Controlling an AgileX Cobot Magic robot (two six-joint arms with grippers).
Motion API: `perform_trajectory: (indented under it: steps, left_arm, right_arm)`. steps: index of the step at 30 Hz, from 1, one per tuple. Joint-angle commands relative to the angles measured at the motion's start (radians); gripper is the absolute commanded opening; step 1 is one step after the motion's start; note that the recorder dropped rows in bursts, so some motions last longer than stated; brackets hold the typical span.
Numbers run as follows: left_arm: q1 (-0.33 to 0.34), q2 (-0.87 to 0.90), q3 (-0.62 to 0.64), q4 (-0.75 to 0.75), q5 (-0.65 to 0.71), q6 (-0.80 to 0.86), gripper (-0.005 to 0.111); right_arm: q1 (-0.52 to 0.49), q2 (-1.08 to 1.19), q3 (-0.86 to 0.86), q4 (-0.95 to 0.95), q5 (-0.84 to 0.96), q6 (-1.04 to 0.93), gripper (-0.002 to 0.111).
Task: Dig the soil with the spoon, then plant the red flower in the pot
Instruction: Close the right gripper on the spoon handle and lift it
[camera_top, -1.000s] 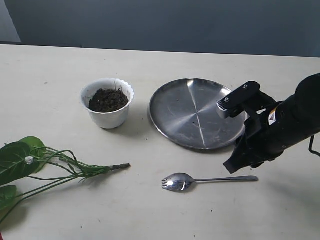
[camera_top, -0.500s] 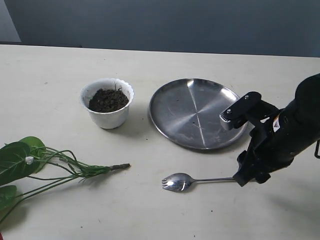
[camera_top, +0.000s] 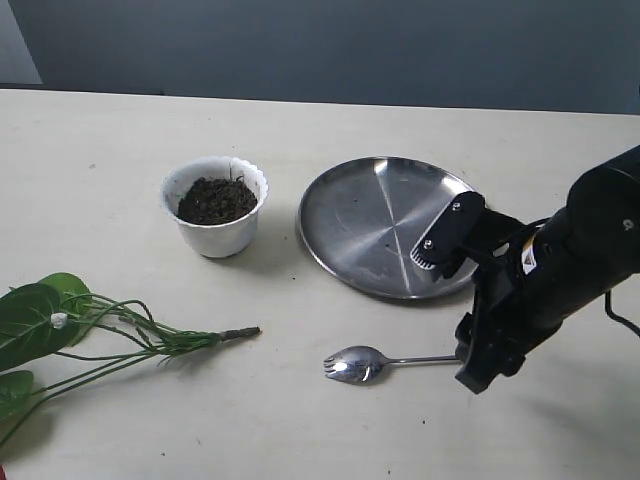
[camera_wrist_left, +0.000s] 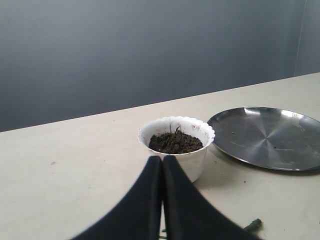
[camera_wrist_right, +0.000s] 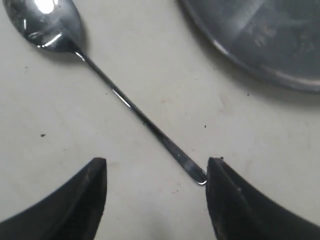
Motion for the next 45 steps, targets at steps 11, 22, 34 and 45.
perform_trajectory:
  steps: [11,22,34,45]
  left_arm:
    - [-0.007,-0.005,0.002,0.0,-0.013,-0.004,0.001]
    - [-0.007,-0.005,0.002,0.0,-0.013,-0.004,0.001]
    - [-0.007,-0.005,0.002,0.0,-0.013,-0.004,0.001]
    - [-0.007,-0.005,0.002,0.0,-0.013,-0.004,0.001]
  right_arm:
    - [0.003,0.228,-0.003,-0.029,-0.023,-0.01,0.054]
    - [0.003,0.27,-0.003,-0.034,-0.004,0.001,0.03]
    - [0.003,0.148,-0.054,-0.153,-0.027,0.044,0.052]
    - [0.003,0.263,-0.054,-0.193,-0.097,0.041,0.052]
